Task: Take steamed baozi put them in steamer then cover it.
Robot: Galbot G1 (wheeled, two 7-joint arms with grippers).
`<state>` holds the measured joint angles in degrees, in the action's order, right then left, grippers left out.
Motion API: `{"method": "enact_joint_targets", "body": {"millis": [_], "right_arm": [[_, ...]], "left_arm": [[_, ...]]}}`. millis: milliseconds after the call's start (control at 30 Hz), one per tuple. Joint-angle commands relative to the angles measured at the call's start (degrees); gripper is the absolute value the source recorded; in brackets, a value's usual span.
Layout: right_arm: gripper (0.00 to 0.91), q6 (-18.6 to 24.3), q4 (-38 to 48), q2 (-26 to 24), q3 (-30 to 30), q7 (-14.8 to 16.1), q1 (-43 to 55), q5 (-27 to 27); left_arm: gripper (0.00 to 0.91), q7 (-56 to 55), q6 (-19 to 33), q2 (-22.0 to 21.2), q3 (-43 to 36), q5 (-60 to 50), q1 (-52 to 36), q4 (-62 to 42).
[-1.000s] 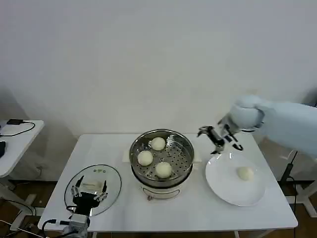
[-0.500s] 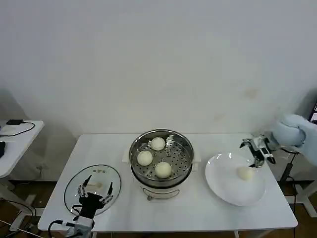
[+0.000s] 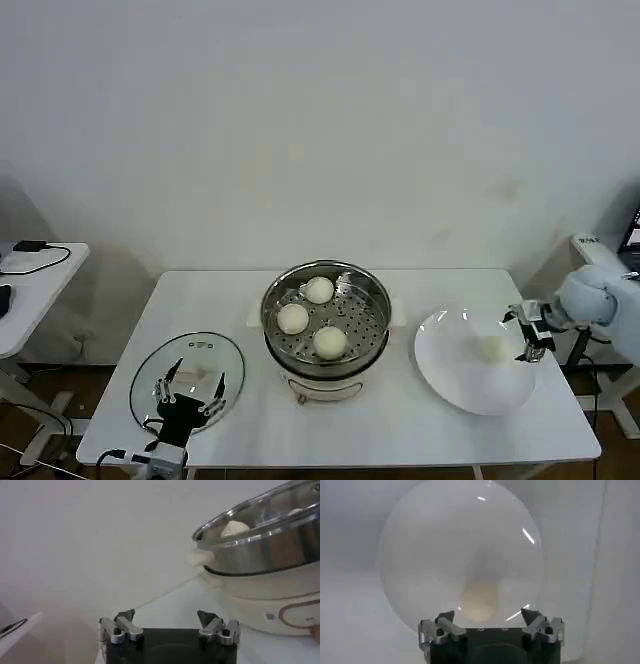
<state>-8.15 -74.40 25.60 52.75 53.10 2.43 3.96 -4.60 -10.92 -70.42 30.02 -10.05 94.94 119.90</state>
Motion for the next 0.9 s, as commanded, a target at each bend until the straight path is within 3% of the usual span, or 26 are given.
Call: {"method": "enact_joint_targets", "body": {"millis": [33,333,567,633,700,833,867,900], "right_arm": [[0.907,0.4,8.9,4.6,-6.9,-0.1,-7.1,1.4],[0.907,1.1,14.2,10.3,-8.2,-0.3,-8.1,1.6],[0.897,1.4,15.9,12.1,-8.7,-0.2,-8.3,2.3],[0.816,1.3,15.9,12.1,-8.8,-0.1,-8.4,2.6],[0.675,1.3,15.8,12.1,-8.8,0.1,-8.4,2.5],[0.544,1.1,15.6,12.0,-8.7,0.2,-8.4,2.6],[0.453,1.1,15.5,12.0,-8.7,0.3,-8.4,2.7],[0.433,1.0,15.4,11.9,-8.7,0.3,-8.4,2.7]], "left_arm": [[0.907,0.2,0.3,-0.1,0.2,-0.3,0.1,-0.4],[0.907,0.2,0.1,-0.4,0.2,-0.4,0.0,-0.6],[0.907,0.2,0.1,-0.8,0.1,-0.4,-0.1,-0.6],[0.907,0.2,0.1,-0.8,0.1,-0.3,-0.1,-0.6],[0.907,0.1,0.0,-0.8,0.2,-0.3,0.0,-0.6],[0.907,0.1,0.1,-0.7,0.3,-0.2,0.1,-0.6],[0.907,0.0,0.1,-0.7,0.3,-0.2,0.1,-0.6],[0.907,0.0,0.0,-0.7,0.3,-0.2,0.2,-0.6]]}}
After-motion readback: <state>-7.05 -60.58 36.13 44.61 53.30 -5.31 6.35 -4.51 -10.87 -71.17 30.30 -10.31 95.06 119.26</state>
